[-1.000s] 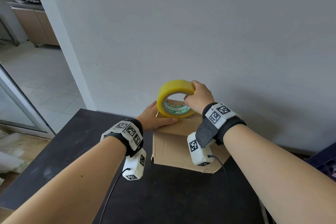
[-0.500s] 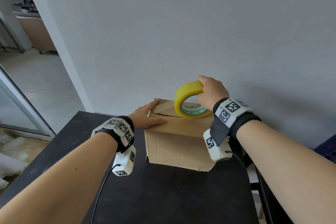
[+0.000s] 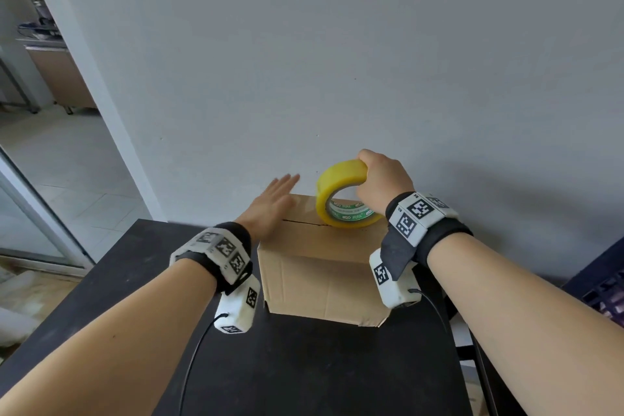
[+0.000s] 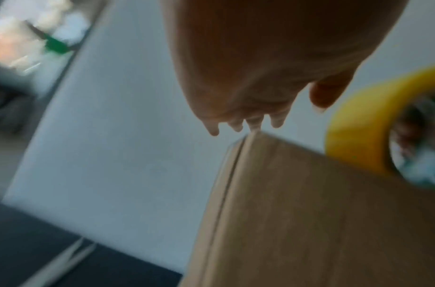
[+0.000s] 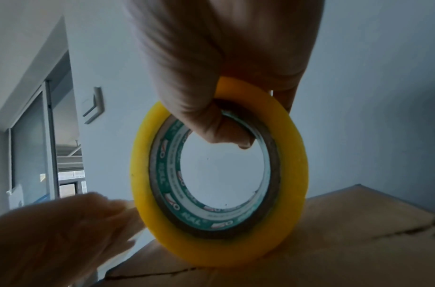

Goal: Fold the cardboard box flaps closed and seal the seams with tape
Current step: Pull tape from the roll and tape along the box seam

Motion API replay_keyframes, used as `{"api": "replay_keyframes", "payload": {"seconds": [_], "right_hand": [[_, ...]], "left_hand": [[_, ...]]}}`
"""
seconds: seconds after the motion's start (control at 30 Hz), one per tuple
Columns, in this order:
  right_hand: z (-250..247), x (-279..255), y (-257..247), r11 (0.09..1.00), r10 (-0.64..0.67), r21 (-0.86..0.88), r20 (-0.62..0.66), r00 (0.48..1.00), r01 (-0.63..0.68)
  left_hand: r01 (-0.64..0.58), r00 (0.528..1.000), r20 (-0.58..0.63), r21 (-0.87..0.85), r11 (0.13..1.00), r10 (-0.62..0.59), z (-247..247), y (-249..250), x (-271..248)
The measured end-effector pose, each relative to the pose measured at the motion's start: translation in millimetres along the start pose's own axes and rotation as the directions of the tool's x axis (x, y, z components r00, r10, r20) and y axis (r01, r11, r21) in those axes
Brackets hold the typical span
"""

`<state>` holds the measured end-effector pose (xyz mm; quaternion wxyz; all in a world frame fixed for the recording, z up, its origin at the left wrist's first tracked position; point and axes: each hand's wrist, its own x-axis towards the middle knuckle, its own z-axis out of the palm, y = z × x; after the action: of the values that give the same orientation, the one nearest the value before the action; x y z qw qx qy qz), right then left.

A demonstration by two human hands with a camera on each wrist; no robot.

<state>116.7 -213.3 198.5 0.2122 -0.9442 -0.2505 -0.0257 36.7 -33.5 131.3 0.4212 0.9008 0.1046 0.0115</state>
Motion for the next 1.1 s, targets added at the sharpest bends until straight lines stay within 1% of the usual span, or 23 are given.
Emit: {"api": "replay_keyframes", "payload": {"seconds": [0.03, 0.07, 0.1, 0.27, 0.33, 0.4, 0.47, 0.53, 0.6, 0.63, 0.67, 0.7, 0.77, 0.83, 0.93, 1.0, 1.1], "right_hand": [[0, 0, 1, 1.000, 0.010, 0.008, -0.003, 1.000, -0.010], [-1, 1, 3, 1.000, 0.024, 0.018, -0.006, 1.000, -0.024], [-1, 2, 5, 0.999, 0.040, 0.029, -0.007, 0.999, -0.040], [4, 5, 8, 0.995, 0.067, 0.076, 0.005, 0.998, -0.068], [6, 5, 5, 0.994, 0.062, 0.095, 0.001, 0.998, -0.062], [7, 5, 4, 0.991, 0.047, 0.127, 0.011, 0.999, -0.048], [6, 4, 4, 0.981, 0.025, 0.190, 0.036, 0.999, -0.031], [2, 4, 5, 0.961, -0.014, 0.274, 0.105, 0.994, -0.016], [-1, 6, 5, 0.929, -0.056, 0.369, 0.212, 0.976, -0.027], [-3, 6, 4, 0.910, -0.068, 0.412, 0.237, 0.969, -0.037], [-3, 6, 4, 0.894, -0.068, 0.446, 0.226, 0.972, -0.041], [-3, 5, 3, 0.885, -0.049, 0.463, 0.185, 0.982, -0.043], [-2, 3, 2, 0.900, 0.011, 0.432, 0.085, 0.996, -0.047], [-1, 1, 0, 0.922, 0.041, 0.384, 0.036, 0.999, -0.052], [-8, 3, 4, 0.946, 0.036, 0.321, 0.033, 0.999, -0.045], [-17, 3, 11, 0.975, 0.035, 0.218, 0.023, 0.999, -0.039], [-26, -3, 21, 0.994, 0.077, 0.071, 0.034, 0.996, -0.079]], "left_hand": [[-0.038, 0.998, 0.059, 0.148, 0.988, 0.030, 5, 1, 0], [-0.052, 0.993, 0.113, 0.249, 0.967, 0.024, 8, -1, 2], [-0.061, 0.989, 0.146, 0.305, 0.950, 0.017, 10, -3, 2], [-0.148, 0.981, 0.182, 0.510, 0.848, 0.062, 9, -7, 1], [-0.173, 0.979, 0.189, 0.538, 0.825, 0.081, 13, -7, 6], [-0.189, 0.978, 0.176, 0.528, 0.828, 0.111, 19, -8, 10], [-0.188, 0.979, 0.167, 0.534, 0.825, 0.115, 21, -11, 11], [-0.188, 0.980, 0.160, 0.544, 0.818, 0.119, 22, -12, 10], [-0.192, 0.980, 0.149, 0.546, 0.815, 0.131, 21, -11, 8], [-0.189, 0.981, 0.140, 0.544, 0.817, 0.133, 21, -11, 8], [-0.182, 0.983, 0.131, 0.543, 0.820, 0.132, 21, -12, 7], [-0.175, 0.984, 0.127, 0.545, 0.820, 0.126, 21, -12, 7], [-0.168, 0.985, 0.124, 0.553, 0.816, 0.118, 21, -11, 7], [-0.166, 0.985, 0.126, 0.559, 0.813, 0.115, 22, -10, 7], [-0.158, 0.985, 0.143, 0.577, 0.801, 0.092, 21, -9, 5], [-0.160, 0.984, 0.157, 0.589, 0.792, 0.082, 20, -9, 5], [-0.165, 0.983, 0.164, 0.584, 0.795, 0.084, 22, -6, 5]]}}
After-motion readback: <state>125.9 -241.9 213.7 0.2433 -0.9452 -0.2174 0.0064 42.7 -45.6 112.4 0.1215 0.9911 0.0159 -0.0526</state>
